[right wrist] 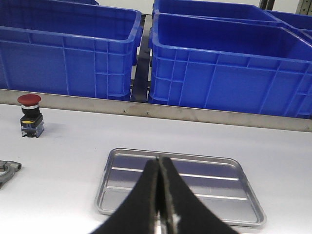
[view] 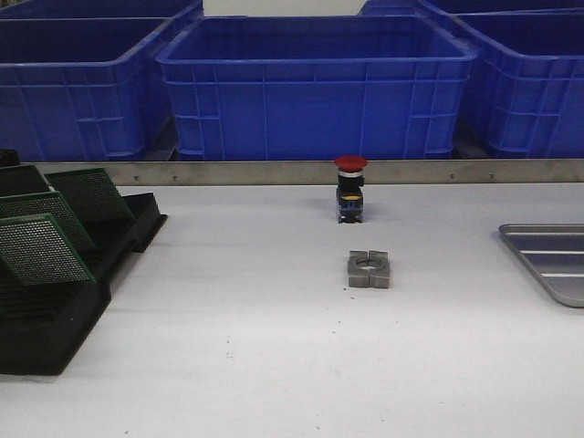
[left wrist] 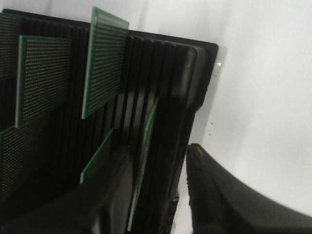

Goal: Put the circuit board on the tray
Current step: 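Grasp a green perforated circuit board in the black rack with the left gripper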

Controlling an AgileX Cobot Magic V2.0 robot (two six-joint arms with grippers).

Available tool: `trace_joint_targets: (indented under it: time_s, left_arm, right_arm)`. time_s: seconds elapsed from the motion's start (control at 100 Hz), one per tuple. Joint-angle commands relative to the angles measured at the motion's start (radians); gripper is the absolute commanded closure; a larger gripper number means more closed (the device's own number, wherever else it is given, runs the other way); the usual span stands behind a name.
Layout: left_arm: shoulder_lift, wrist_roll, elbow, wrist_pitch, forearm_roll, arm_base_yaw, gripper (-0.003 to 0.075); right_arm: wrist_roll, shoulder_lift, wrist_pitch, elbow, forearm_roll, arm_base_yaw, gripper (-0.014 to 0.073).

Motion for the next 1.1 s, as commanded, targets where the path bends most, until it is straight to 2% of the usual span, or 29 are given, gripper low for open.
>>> trace_joint_targets:
  time_s: [0.0, 0.22, 0.29, 0.43, 0.59, 0.76, 0.9, 1.0, 1.09]
  left_arm:
    - [0.029, 0.001, -0.032, -0.071, -0.016, 0.003, 0.0477]
    - [0.106, 0.001, -0.032, -0.121, -0.016, 0.003, 0.0499]
    - [0.110, 0.001, -0.032, -0.126, -0.016, 0.003, 0.0561]
    - [0.108, 0.001, -0.032, -0.126, -0.016, 0.003, 0.0737]
    - [0.075, 0.001, -0.068, -0.092, -0.016, 0.003, 0.0737]
    - [0.000, 0.001, -0.136, 0.112, -0.022, 0.003, 0.0737]
    - [-0.048, 0.001, -0.175, 0.242, -0.131, -0.003, 0.0737]
    - [-0.061, 0.001, -0.177, 0.310, -0.178, -0.050, 0.0737]
    - [-0.056, 0.001, -0.177, 0.318, -0.232, -0.133, 0.0737]
  right_arm:
    - [-0.009, -0.020, -0.070, 0.001, -0.004, 0.002, 0.0655]
    - [-0.009, -0.020, -0.070, 0.001, -0.004, 0.002, 0.0655]
    - [-0.009, -0.020, -0.070, 0.001, -0.004, 0.002, 0.0655]
    - [-0.009, -0.020, -0.070, 0.001, -0.004, 0.002, 0.0655]
    - [-0.009, -0.020, -0.070, 0.001, -0.004, 0.002, 0.0655]
    - [-0.009, -0.020, -0.070, 0.001, -0.004, 0.002, 0.0655]
    - [-0.009, -0.020, -0.070, 0.001, -0.004, 0.002, 0.0655]
    - [-0.009, -0.020, -0.070, 0.001, -0.004, 0.002, 0.0655]
    - [-0.009, -0.020, -0.070, 0.001, -0.004, 0.002, 0.0655]
